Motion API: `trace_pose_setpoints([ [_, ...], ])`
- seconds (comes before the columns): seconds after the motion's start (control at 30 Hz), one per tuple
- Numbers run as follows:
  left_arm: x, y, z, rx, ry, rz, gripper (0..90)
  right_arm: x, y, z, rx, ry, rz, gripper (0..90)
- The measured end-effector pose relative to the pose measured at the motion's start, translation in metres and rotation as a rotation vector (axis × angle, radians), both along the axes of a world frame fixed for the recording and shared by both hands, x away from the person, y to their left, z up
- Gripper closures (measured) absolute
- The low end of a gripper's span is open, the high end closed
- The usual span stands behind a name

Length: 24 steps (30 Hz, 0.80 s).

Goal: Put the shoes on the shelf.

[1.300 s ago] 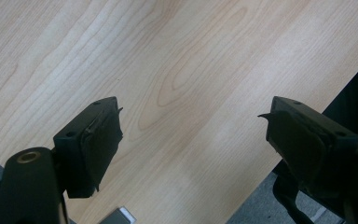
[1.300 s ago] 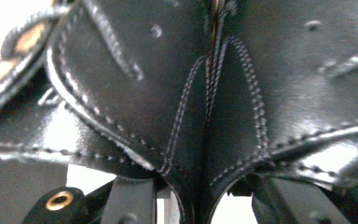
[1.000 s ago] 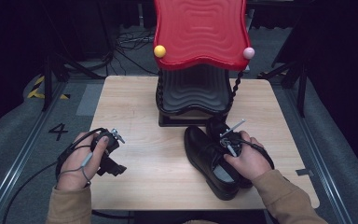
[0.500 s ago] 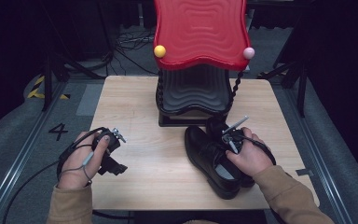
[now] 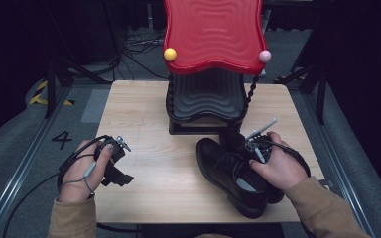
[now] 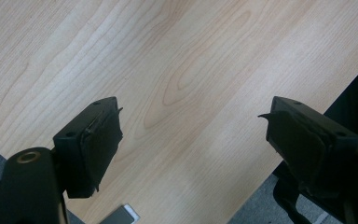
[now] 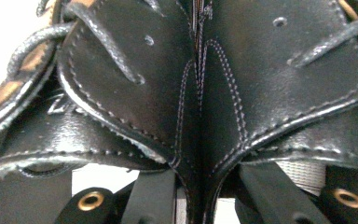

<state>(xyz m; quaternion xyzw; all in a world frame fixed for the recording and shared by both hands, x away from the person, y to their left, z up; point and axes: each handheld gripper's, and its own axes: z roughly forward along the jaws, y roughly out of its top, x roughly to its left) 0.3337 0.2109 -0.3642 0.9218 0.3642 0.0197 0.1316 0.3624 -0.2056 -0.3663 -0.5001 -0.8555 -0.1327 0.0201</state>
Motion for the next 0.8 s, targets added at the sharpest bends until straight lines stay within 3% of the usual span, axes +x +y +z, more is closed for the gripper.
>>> trace_pose_setpoints([
  [0.2,0.000,0.001,0.000,-0.001,-0.003,0.001,18.2,-0.009,-0.004,0.020,0.027,0.015,0.021,81.6],
  [0.43,-0.001,0.003,0.001,-0.005,-0.009,0.009,18.2,-0.015,-0.007,0.035,0.025,0.028,0.031,81.7],
  [0.73,-0.002,0.005,0.002,-0.008,-0.007,0.014,18.1,-0.020,-0.014,0.066,0.022,0.012,0.050,81.7],
  [0.8,-0.003,0.004,0.002,0.002,0.021,0.032,18.0,-0.020,-0.017,0.076,0.030,-0.006,0.048,81.7],
])
